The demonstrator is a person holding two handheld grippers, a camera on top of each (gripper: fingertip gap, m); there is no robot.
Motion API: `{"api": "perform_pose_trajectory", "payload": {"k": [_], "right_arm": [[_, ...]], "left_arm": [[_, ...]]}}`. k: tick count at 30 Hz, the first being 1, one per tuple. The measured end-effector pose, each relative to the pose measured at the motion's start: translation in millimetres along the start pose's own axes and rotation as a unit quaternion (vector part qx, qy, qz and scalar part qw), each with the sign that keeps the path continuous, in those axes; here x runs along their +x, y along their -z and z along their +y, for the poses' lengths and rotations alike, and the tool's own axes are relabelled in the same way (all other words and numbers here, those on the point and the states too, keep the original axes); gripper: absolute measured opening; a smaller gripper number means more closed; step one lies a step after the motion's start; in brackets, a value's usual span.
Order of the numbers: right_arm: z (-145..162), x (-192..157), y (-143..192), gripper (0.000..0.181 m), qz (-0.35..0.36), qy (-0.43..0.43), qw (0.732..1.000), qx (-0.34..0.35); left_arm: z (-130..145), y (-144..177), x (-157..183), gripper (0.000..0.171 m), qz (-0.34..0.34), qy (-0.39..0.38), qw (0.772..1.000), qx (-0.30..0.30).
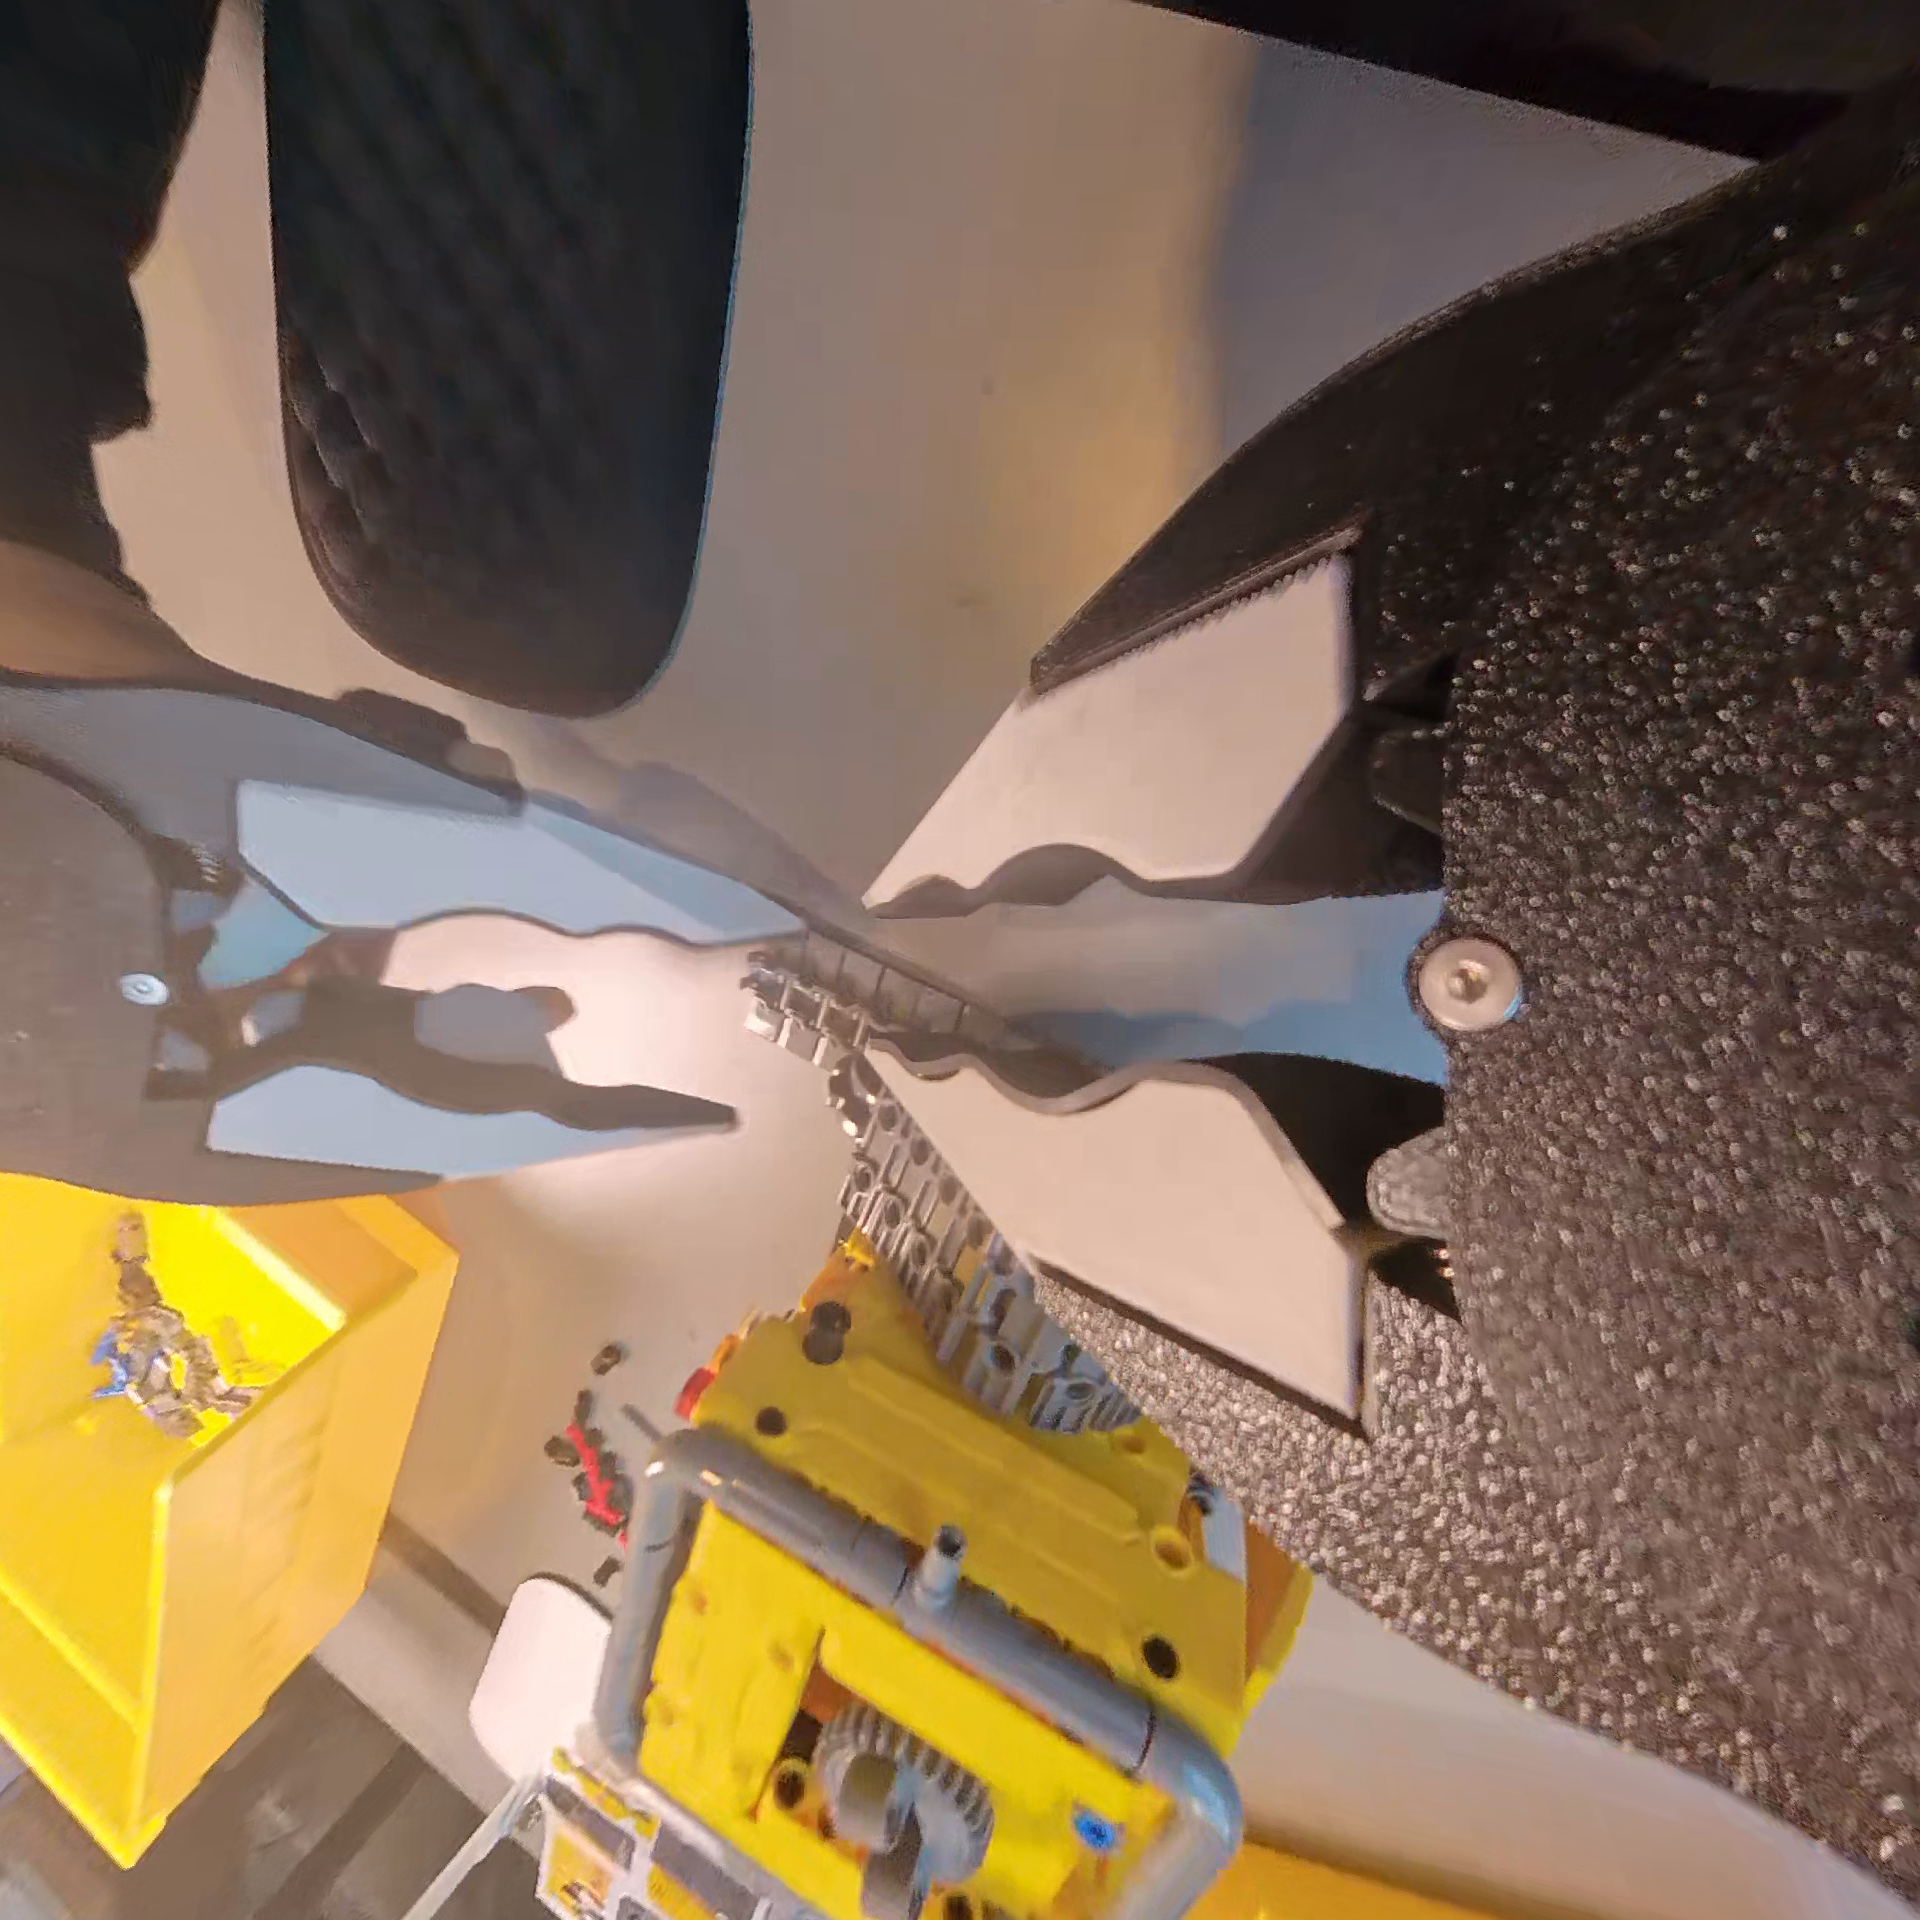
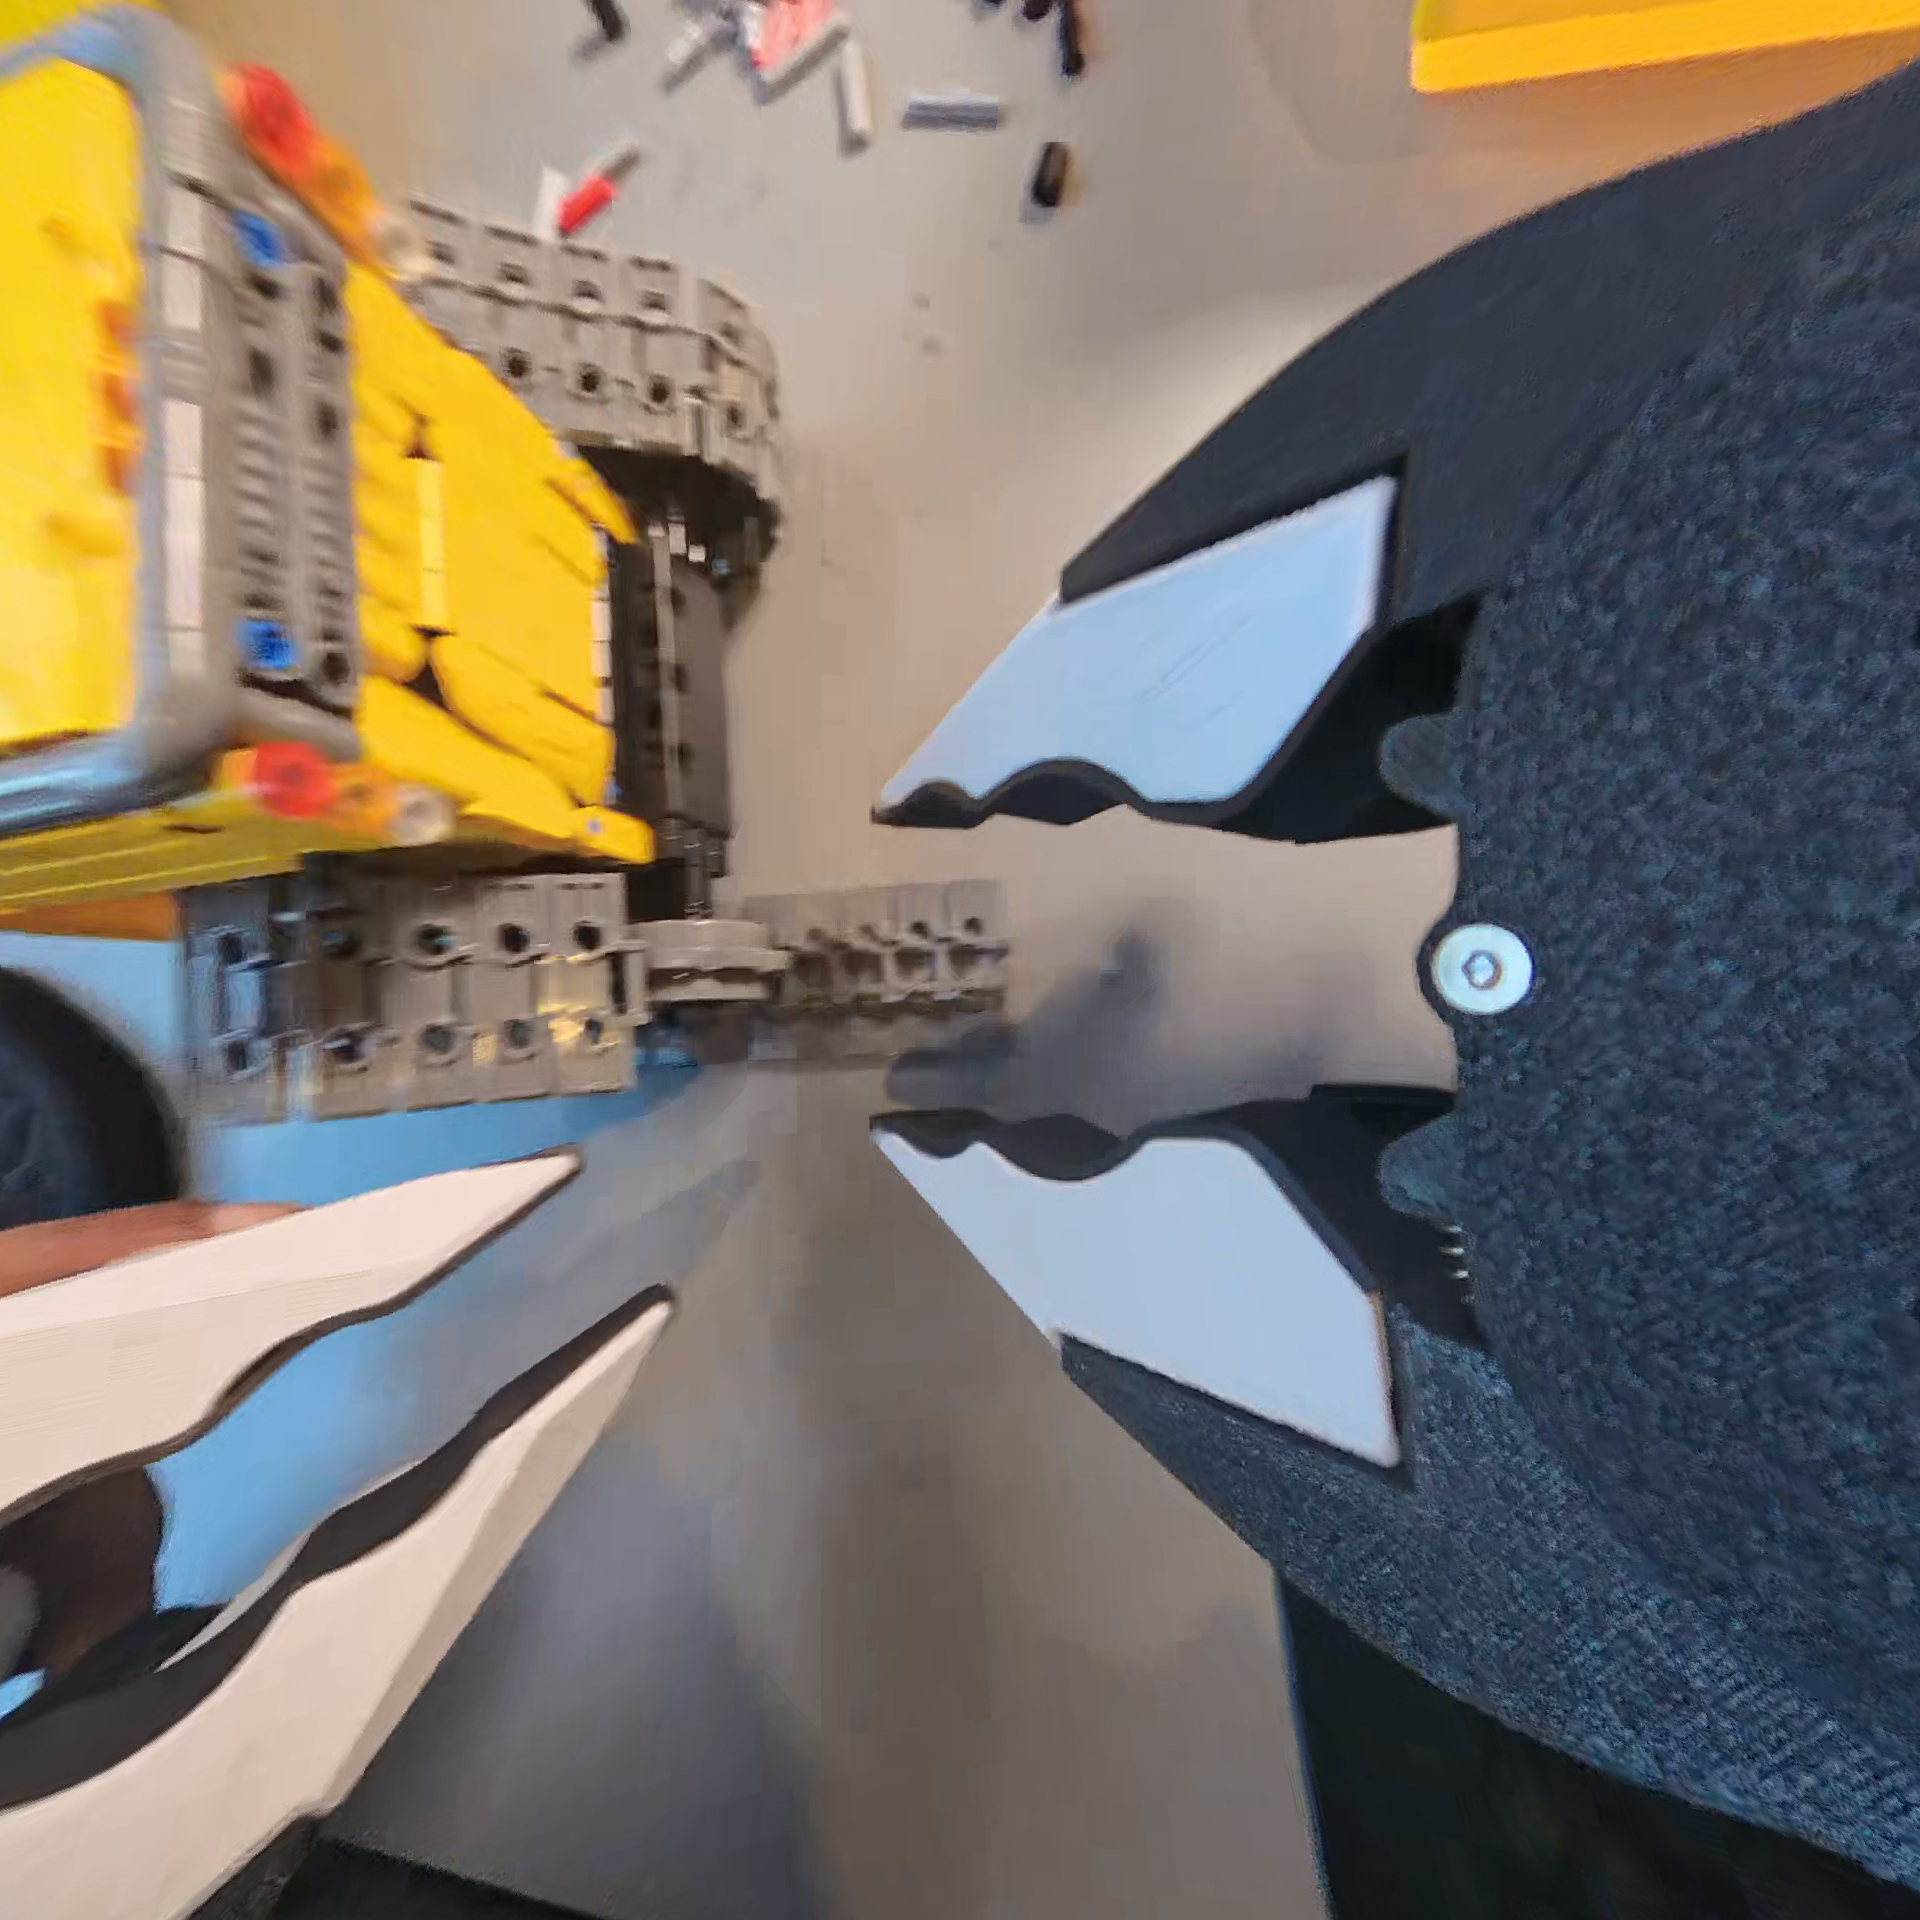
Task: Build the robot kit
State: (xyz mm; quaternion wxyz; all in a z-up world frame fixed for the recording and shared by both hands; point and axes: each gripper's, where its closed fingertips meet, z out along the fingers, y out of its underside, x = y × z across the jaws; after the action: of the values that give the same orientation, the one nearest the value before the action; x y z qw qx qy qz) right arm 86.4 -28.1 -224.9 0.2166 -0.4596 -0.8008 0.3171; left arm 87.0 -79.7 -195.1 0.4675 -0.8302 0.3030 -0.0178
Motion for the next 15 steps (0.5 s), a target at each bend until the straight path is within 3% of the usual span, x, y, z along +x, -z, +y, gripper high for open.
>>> {"api": "perform_pose_trajectory", "payload": {"k": [3,5,11,15], "right_arm": [[22.5,5.5,-3.1,0.037,-0.001,-0.013,0.999,-0.041],[20.2,-1.1,-8.9,0.013,-0.022,-0.018,0.999,-0.029],[3.4,-31.1,-19.8,0.011,-0.007,-0.004,0.999,-0.031],[-19.7,-57.3,-24.1,0.012,0.012,-0.031,0.999,-0.005]], "left_arm": [[13.0,-4.1,-4.1,0.021,-0.011,0.015,1.0,-0.013],[18.1,-5.5,-6.0,0.021,-0.015,0.022,1.0,-0.017],[22.5,-3.2,-1.1,0.014,-0.003,0.032,0.999,-0.011],[31.4,0.5,13.5,0.021,0.028,0.0,0.999,-0.02]]}}
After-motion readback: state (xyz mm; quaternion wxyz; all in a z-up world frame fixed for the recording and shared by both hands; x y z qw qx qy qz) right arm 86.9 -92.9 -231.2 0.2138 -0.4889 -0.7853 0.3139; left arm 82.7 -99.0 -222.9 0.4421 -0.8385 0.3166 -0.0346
